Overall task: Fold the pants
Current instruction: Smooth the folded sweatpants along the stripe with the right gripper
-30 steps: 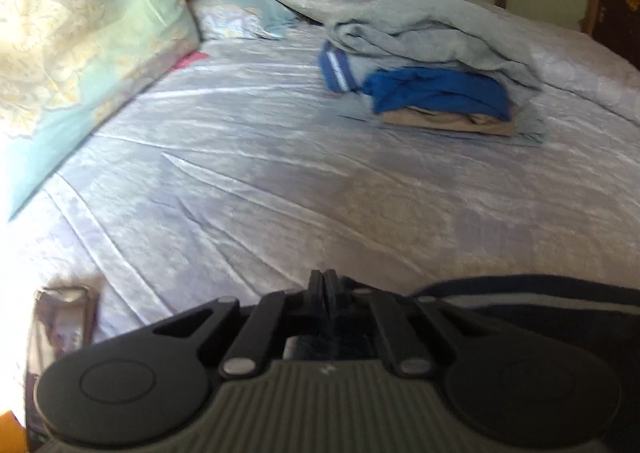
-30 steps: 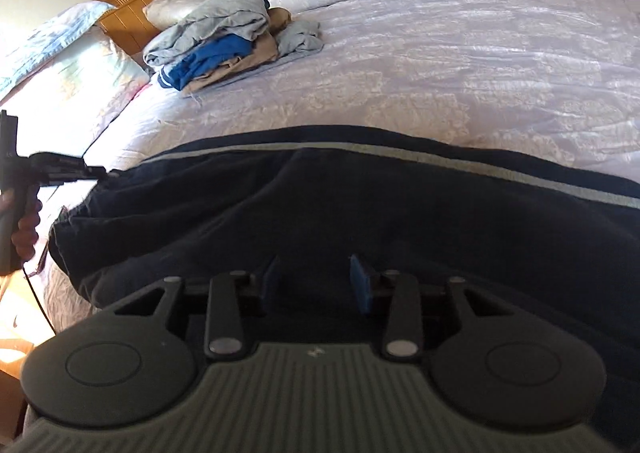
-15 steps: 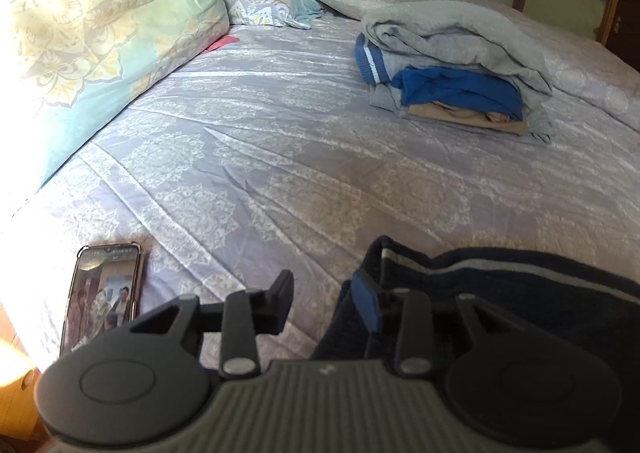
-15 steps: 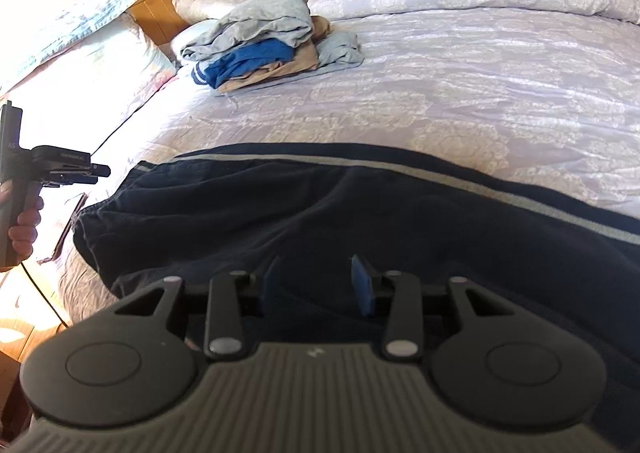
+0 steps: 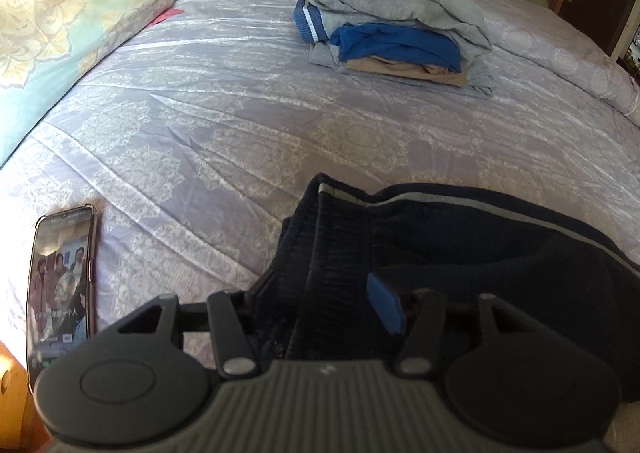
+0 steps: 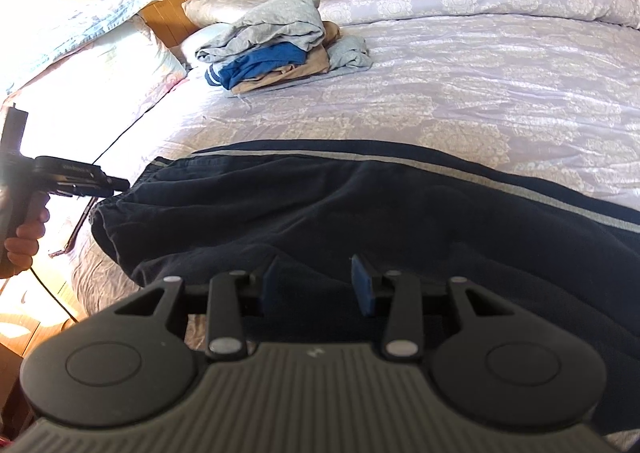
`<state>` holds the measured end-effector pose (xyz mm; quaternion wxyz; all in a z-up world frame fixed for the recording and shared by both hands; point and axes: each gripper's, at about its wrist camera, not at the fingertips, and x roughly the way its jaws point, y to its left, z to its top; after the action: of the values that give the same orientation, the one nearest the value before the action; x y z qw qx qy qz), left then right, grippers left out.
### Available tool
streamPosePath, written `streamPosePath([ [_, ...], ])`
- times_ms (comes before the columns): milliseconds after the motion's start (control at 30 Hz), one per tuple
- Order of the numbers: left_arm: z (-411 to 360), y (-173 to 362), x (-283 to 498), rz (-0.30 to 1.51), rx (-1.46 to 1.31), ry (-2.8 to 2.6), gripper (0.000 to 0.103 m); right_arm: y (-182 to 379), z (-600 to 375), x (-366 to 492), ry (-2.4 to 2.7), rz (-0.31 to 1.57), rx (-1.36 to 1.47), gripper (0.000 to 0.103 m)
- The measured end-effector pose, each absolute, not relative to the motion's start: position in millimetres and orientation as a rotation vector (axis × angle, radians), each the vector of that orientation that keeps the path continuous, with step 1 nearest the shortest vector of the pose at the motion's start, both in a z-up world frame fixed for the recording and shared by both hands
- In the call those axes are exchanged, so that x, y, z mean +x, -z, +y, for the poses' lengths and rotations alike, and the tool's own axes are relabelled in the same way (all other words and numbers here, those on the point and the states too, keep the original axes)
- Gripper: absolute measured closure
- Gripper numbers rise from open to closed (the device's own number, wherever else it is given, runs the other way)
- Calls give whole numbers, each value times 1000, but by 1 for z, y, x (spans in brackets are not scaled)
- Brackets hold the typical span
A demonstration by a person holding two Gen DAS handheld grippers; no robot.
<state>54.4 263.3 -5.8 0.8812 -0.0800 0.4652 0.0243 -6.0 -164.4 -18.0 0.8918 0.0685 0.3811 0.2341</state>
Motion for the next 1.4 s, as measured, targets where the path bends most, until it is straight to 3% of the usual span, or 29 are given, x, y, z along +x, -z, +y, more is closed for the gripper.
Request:
streamPosePath([
  [33, 262, 6, 52, 968, -166, -25, 63, 18, -164, -6, -485, 791, 140, 60],
  [67, 260, 6, 50, 966, -163, -3, 79, 18, -164, -7, -484, 792, 138, 60],
  [167, 257, 10, 48, 976, -109, -33, 95, 21, -161, -7, -477, 802, 135, 60],
  [433, 273, -4, 49, 903, -150, -117, 101, 19, -157, -7, -472, 800, 127, 60],
  [533, 256, 15, 59, 895, 141, -328, 101, 20, -156, -7, -474, 804, 127, 60],
  [633, 274, 29, 60, 995, 3, -300, 101, 22, -156, -9, -477, 810, 117, 60],
  [833, 294, -18, 21, 823, -250, -281, 100, 16, -187, -14, -425, 797, 176, 60],
  [1033, 231, -39, 26, 772, -202, -22, 97, 23, -244, -23, -327, 789, 373, 59],
  [1133, 201, -11, 39, 866, -62, -36, 96, 46, -251, -22, -319, 939, 282, 65],
  [1167, 197, 5, 44, 914, 15, -94, 96, 53, -254, -29, -331, 937, 230, 75],
  [1300, 201, 36, 45, 972, 76, -151, 97, 56, -293, -43, -303, 954, 391, 90],
  [1333, 197, 31, 44, 976, 79, -160, 97, 56, -299, -47, -302, 947, 412, 90],
  [1400, 191, 16, 41, 961, 63, -163, 94, 48, -312, -61, -271, 899, 444, 71],
])
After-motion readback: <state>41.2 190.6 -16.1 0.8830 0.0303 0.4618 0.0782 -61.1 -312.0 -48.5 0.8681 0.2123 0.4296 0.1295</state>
